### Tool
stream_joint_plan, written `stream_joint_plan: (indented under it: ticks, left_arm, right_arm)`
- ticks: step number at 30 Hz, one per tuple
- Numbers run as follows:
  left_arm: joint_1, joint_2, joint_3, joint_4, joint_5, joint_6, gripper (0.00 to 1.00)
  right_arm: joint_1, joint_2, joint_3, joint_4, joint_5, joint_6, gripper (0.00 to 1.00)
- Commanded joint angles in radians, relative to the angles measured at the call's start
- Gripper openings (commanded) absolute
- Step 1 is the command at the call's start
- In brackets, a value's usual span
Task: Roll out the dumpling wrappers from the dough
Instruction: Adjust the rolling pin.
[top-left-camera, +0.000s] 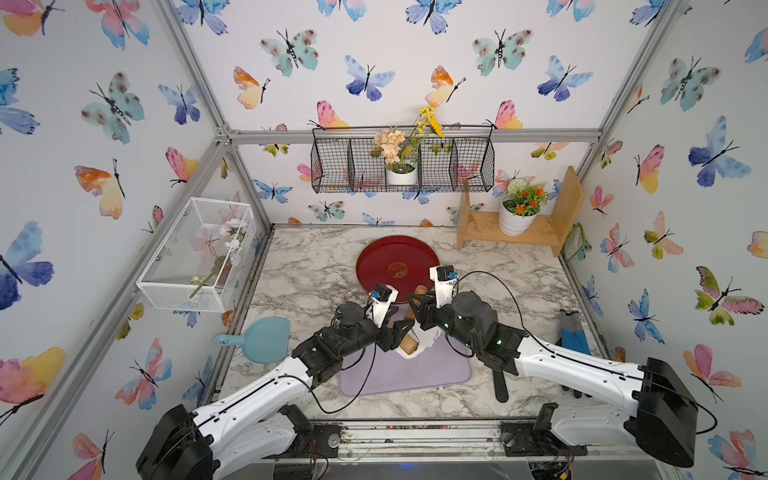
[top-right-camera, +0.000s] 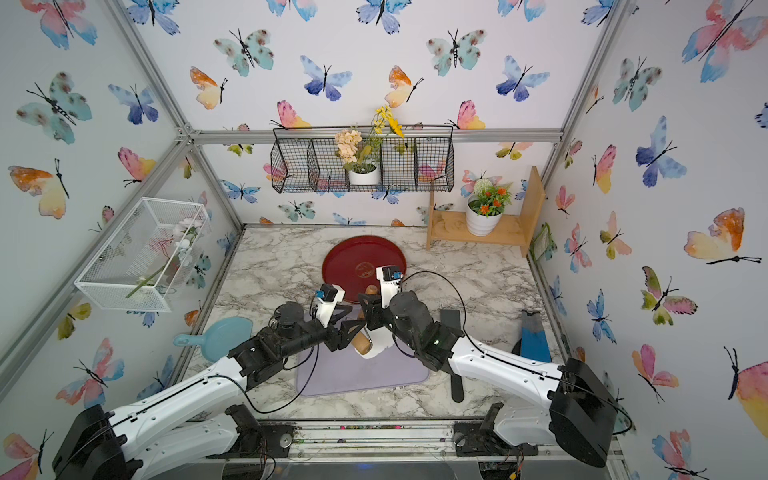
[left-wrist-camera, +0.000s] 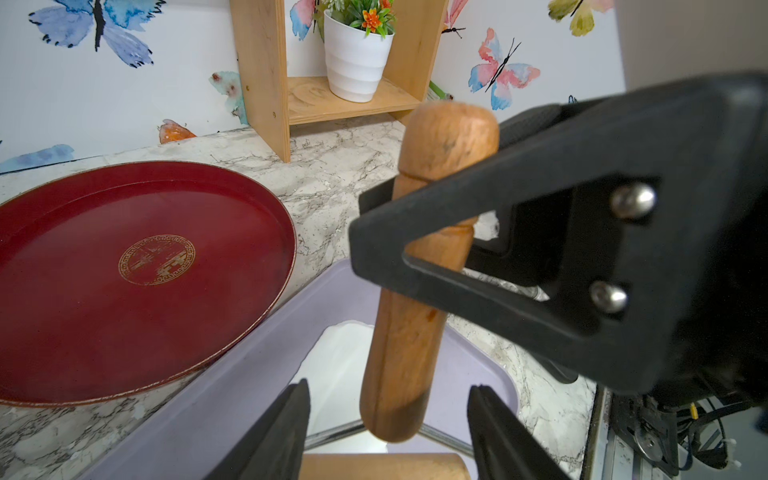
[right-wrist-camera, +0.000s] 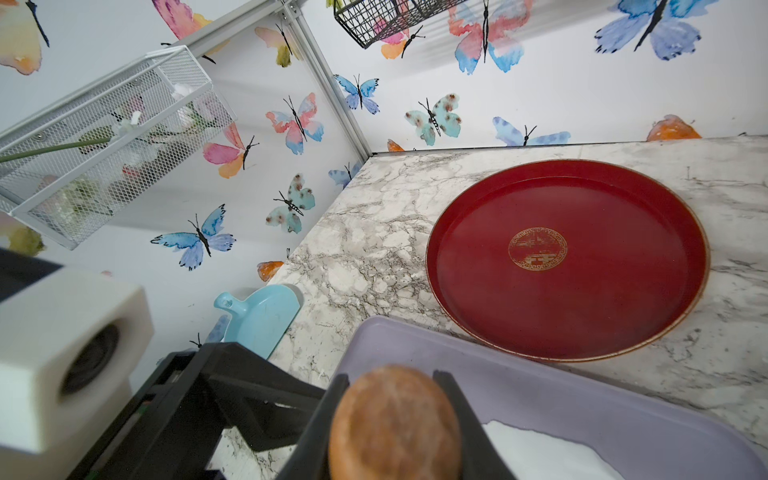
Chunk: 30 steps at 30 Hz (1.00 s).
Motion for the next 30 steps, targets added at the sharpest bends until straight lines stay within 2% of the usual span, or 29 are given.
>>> stream_joint_plan:
  ticks: [1, 10, 13, 18, 21, 24, 26, 27, 30]
  left_arm:
    - [-0.021, 0.027, 0.02, 0.035, -0.021, 0.002, 0.65]
    - [-0.033, 0.065, 0.044, 0.032, -0.07, -0.015, 0.57]
    - [-0.033, 0.072, 0.044, 0.034, -0.069, -0.015, 0.51]
    - [-0.035, 0.082, 0.044, 0.031, -0.049, -0.018, 0.32]
    - [-0.034, 0.077, 0.037, 0.039, -0.046, -0.02, 0.16]
    - [-0.034, 0.065, 0.034, 0.035, -0.043, -0.017, 0.0]
    - [-0.034, 0.053, 0.033, 0.027, -0.039, -0.008, 0.0]
    - [-0.035, 0.046, 0.032, 0.022, -0.037, 0.001, 0.0]
    - [-0.035, 0.019, 0.03, 0.003, -0.022, 0.033, 0.0]
  right_arm:
    - [0.002, -0.026, 0.041, 0.023, -0.024, 0.026, 0.01]
    - [0.002, -0.043, 0.036, 0.029, -0.051, 0.041, 0.01]
    - [0.002, -0.051, 0.033, 0.027, -0.053, 0.042, 0.01]
    - [0.002, -0.064, 0.029, 0.019, -0.048, 0.046, 0.01]
    - [0.001, -0.067, 0.026, 0.018, -0.04, 0.04, 0.01]
    - [0.001, -0.067, 0.035, -0.013, -0.04, 0.013, 0.23]
    - [0.001, -0.075, 0.039, -0.039, -0.045, -0.022, 0.43]
    - [0.001, -0.081, 0.039, -0.054, -0.047, -0.033, 0.49]
    - [0.001, -0.108, 0.042, -0.115, -0.048, -0.084, 0.6]
